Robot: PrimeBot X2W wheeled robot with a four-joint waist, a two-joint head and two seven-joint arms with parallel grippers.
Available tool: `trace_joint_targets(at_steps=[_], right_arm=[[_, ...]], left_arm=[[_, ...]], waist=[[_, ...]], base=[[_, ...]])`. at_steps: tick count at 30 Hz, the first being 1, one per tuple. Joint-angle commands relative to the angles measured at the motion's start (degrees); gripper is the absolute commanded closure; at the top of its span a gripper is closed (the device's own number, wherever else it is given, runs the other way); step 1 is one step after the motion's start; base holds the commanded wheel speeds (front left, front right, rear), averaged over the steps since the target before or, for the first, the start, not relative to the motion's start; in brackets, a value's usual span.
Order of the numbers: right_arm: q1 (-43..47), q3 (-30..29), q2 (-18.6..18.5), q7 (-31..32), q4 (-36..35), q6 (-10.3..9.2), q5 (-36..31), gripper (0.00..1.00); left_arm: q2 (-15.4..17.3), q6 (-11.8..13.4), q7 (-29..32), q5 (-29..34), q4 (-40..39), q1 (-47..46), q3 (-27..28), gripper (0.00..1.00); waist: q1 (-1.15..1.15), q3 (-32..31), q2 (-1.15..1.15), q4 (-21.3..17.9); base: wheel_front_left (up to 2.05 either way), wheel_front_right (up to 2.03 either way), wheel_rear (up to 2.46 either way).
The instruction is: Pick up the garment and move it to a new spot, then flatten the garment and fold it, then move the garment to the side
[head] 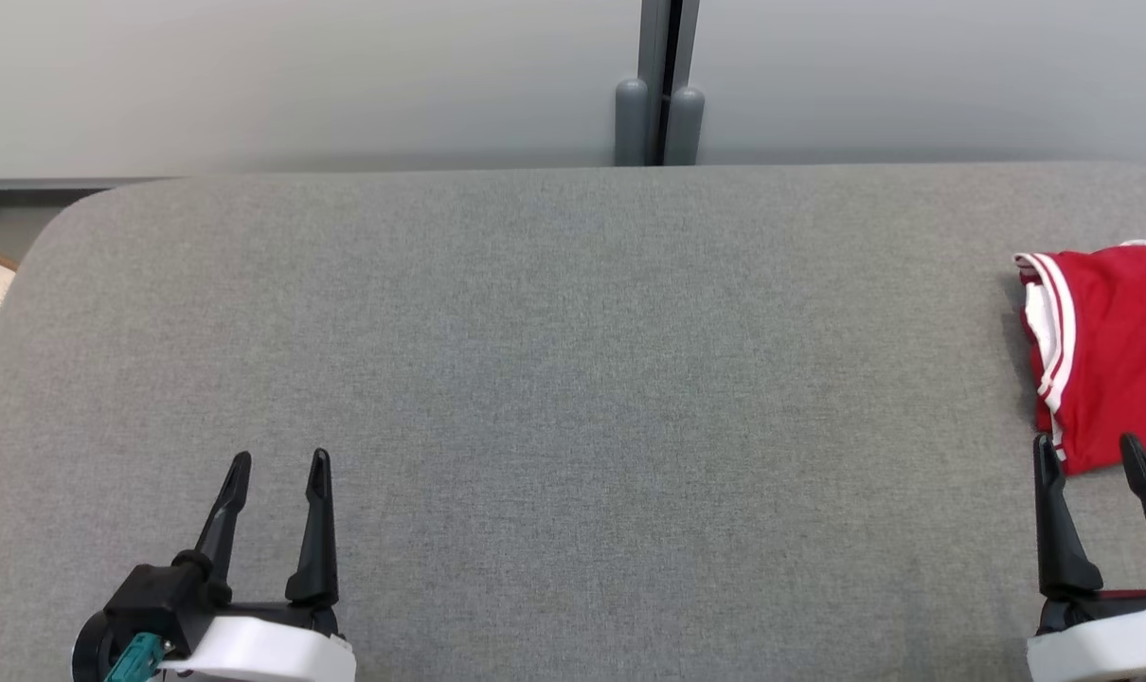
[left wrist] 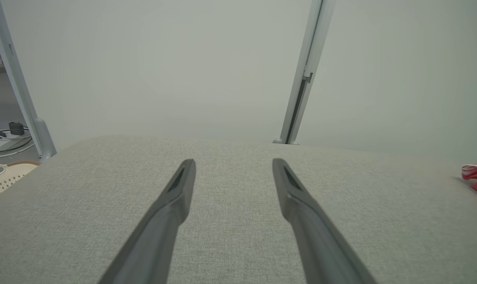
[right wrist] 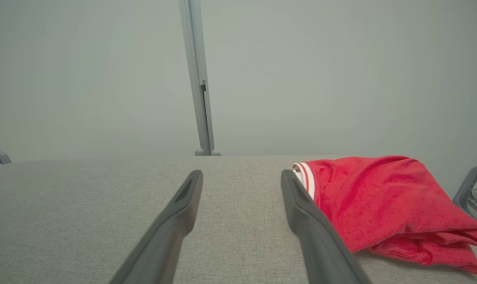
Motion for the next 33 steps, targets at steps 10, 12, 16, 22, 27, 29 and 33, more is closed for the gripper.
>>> trace_joint_targets(at_steps=[10, 12, 16, 22, 27, 29, 33], right_arm=[[6.01, 0.78, -0.42, 3.27, -3.65, -0.14, 0.31, 0.0], [6.61, 0.85, -0.36, 3.68, -4.4, -0.14, 0.43, 0.0], [6.99, 0.32, -0.05, 3.8, -5.4, -0.14, 0.68, 0.0], [6.95, 0.34, -0.05, 3.76, -5.76, -0.14, 0.55, 0.0], [6.75, 0.06, -0.09, 3.92, -5.78, -0.14, 0.46, 0.0], [6.61, 0.05, -0.25, 3.97, -5.83, -0.14, 0.59, 0.0], [6.53, -0.03, -0.43, 4.07, -5.9, -0.14, 0.7, 0.0]], left_arm=[[1.76, -0.18, 0.91, -1.08, 0.15, 5.45, 0.14, 0.0], [1.8, -0.01, 1.07, -1.18, -0.05, 5.8, 0.08, 0.0], [2.3, 0.2, 1.68, -1.01, -0.19, 5.21, -0.18, 0.0], [2.6, 0.55, 1.88, -0.76, -0.18, 4.86, -0.45, 0.0], [2.62, 0.64, 1.82, -0.8, -0.31, 4.58, -0.75, 0.0], [2.64, 0.7, 1.75, -0.75, -0.36, 4.4, -0.87, 0.0], [2.69, 0.77, 1.67, -0.68, -0.4, 3.73, -1.05, 0.0]], waist=[[0.0, -6.78, 0.0, -1.36], [0.0, -6.97, 0.0, -1.52], [0.0, -6.74, 0.0, -1.23], [0.0, -6.56, 0.0, -1.12], [0.0, -6.34, 0.0, -1.04], [0.0, -6.17, 0.0, -0.95], [0.0, -5.78, 0.0, -0.71]], base=[[0.0, 0.0, 0.0], [0.0, 0.0, 0.0], [0.0, 0.0, 0.0], [0.0, 0.0, 0.0], [0.0, 0.0, 0.0], [0.0, 0.0, 0.0], [0.0, 0.0, 0.0]])
